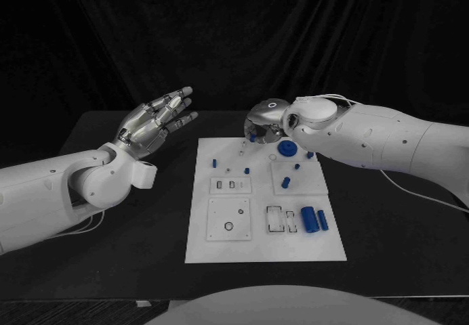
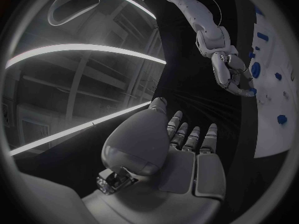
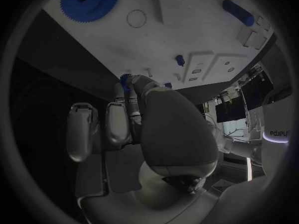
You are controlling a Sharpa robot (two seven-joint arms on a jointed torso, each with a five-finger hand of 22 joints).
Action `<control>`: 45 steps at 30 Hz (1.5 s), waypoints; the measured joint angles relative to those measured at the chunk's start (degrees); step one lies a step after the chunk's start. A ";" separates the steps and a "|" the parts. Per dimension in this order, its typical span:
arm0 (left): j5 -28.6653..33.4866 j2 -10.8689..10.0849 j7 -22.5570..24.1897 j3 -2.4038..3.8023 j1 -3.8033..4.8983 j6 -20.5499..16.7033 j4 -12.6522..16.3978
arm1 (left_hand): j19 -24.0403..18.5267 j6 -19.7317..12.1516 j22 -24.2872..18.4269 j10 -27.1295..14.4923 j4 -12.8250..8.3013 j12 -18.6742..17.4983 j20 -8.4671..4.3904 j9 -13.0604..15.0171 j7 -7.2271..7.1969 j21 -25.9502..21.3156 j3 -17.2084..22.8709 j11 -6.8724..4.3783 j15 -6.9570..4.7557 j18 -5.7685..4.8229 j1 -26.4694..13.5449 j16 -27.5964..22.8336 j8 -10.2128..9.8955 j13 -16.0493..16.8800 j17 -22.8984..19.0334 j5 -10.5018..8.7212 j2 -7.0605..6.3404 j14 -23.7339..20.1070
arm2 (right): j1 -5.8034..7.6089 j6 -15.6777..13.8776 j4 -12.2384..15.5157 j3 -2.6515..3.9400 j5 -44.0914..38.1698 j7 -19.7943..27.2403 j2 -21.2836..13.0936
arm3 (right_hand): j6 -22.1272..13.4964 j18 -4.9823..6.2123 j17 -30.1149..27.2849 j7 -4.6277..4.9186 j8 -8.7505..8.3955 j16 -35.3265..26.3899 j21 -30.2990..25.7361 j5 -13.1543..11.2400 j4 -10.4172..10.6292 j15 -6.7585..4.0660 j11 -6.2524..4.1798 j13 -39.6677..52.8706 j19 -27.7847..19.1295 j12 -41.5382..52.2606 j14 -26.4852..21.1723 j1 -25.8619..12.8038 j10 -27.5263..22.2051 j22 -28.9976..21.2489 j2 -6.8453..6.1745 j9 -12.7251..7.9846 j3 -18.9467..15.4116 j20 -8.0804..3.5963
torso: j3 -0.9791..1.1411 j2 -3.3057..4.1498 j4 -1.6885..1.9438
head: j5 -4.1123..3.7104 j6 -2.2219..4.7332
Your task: Assemble the parts on the task board
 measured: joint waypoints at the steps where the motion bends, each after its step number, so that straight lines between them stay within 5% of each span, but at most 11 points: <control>1: 0.00 -0.04 -0.02 0.00 0.00 -0.06 0.04 | 0.00 0.02 0.00 0.00 0.00 0.00 0.00 0.00 0.02 0.00 0.00 0.00 0.00 0.00 0.00 0.00 0.00 0.00 0.00 0.00 0.00 0.00 | 0.02 -0.05 -0.58 0.00 0.07 0.00 0.39 | -0.08 0.00 -0.10 0.08 0.00 0.00 0.00 0.00 0.00 0.00 0.00 -0.02 0.00 -0.01 0.00 -0.01 0.00 0.00 0.00 0.04 0.00 0.00 | 0.00 0.04 0.00 | -0.01 0.00; 11: -0.01 -0.48 -0.12 0.00 0.00 -0.60 0.39 | 0.00 0.43 0.05 0.04 0.00 0.21 0.00 0.06 0.01 0.00 0.00 0.04 0.00 0.00 0.23 0.00 0.00 0.06 0.05 0.00 -0.23 0.00 | 0.05 -0.24 -2.88 0.00 0.39 0.02 2.23 | -1.12 -0.01 -0.76 0.28 -0.33 -0.23 0.00 -0.02 -0.39 0.00 0.00 -0.37 0.00 -0.47 0.00 -0.29 0.38 0.05 0.27 0.09 0.39 0.00 | 0.15 0.71 0.14 | -0.13 0.96; 22: -0.01 -0.26 -0.11 0.00 0.00 -1.12 0.00 | 0.00 -2.57 0.04 0.17 0.08 0.43 0.00 -0.27 -2.16 0.00 0.40 0.17 0.22 0.00 0.53 0.22 -0.27 0.10 0.10 0.00 -0.53 0.22 | 0.02 -0.19 -4.03 -0.01 0.54 0.12 3.77 | -1.88 -0.01 -1.50 0.34 -0.61 -0.64 -0.14 -0.43 -0.46 0.02 -0.29 -0.37 0.00 -0.97 -0.41 -0.29 0.69 0.04 0.27 0.08 0.46 0.00 | 0.34 1.13 0.34 | -0.90 1.63; 24: -0.01 -0.19 -0.09 0.00 0.00 -1.17 -0.06 | 0.00 -3.63 0.01 0.31 0.32 0.43 0.00 -0.33 -3.21 0.00 0.64 0.90 0.22 0.00 0.53 0.22 -0.56 0.10 0.09 0.00 -0.53 0.22 | -0.01 -0.17 -4.17 -0.01 0.55 0.13 3.95 | -2.14 0.00 -1.54 0.49 -0.88 -0.64 -0.25 -0.44 -0.63 0.02 -0.30 -0.37 0.00 -1.23 -0.41 -0.29 0.69 0.03 0.27 0.09 0.63 0.00 | 0.35 1.13 0.34 | -0.90 1.59; 26: -0.01 -0.18 -0.07 0.00 0.00 -1.25 -0.15 | -0.01 -5.90 -0.08 0.21 0.75 0.67 -0.01 -0.59 -5.91 0.00 0.53 2.11 0.22 0.00 0.51 0.22 -1.08 0.10 0.09 -0.30 -0.54 0.22 | -0.05 -0.15 -4.30 0.00 0.56 0.13 4.14 | -2.14 0.00 -1.60 0.49 -0.89 -0.64 -0.24 -0.60 -0.63 0.14 -0.30 -0.37 -0.15 -1.23 -0.54 -0.29 0.69 0.03 0.27 0.08 0.63 0.15 | 0.35 1.13 0.32 | -0.88 1.48; 28: -0.01 -0.21 -0.06 0.00 0.00 -1.35 -0.22 | -0.22 -7.90 -0.10 0.22 0.81 0.67 -0.22 -0.84 -7.01 0.00 0.47 2.13 0.21 0.00 0.27 0.22 -1.44 0.10 0.09 -0.30 -0.79 0.22 | -0.09 -0.14 -4.32 0.00 0.57 0.14 4.26 | -2.14 -0.01 -1.68 0.49 -0.89 -0.64 -0.25 -0.66 -0.63 0.23 -0.30 -0.37 -0.21 -1.23 -0.62 -0.29 0.70 0.03 0.26 0.07 0.63 0.21 | 0.35 1.13 0.28 | -0.88 1.42; 36: -0.01 -0.55 -0.09 0.00 0.00 -1.61 -0.32 | -0.22 -8.39 -0.10 0.23 0.81 0.67 -0.22 -0.88 -7.14 0.00 0.47 2.13 0.21 0.00 0.14 0.22 -1.44 0.10 0.09 -0.30 -0.92 0.22 | -0.19 -0.14 -4.36 0.00 0.59 0.17 4.29 | -2.37 0.00 -1.86 0.32 -0.89 -0.90 -0.25 -0.66 -0.63 0.23 -0.31 -0.37 -0.21 -1.23 -0.62 -0.29 0.70 0.03 0.26 0.04 0.63 0.21 | 0.29 1.10 0.23 | -0.75 1.24; 45: -0.01 -0.56 -0.37 0.00 0.00 -1.62 -0.53 | -0.22 -7.68 -0.10 0.24 0.81 0.67 -0.22 -0.76 -5.62 0.00 0.47 2.12 0.21 0.00 0.14 0.22 -1.44 0.09 0.08 -0.30 -0.92 0.21 | -0.21 0.18 -4.29 0.00 0.61 0.17 4.29 | -2.54 -0.01 -2.28 0.49 -1.16 -1.13 -0.46 -0.66 -0.79 0.43 -0.31 -0.45 -0.42 -1.56 -0.83 -0.29 0.70 0.02 0.26 0.03 0.79 0.42 | 0.22 1.10 0.26 | -1.04 1.08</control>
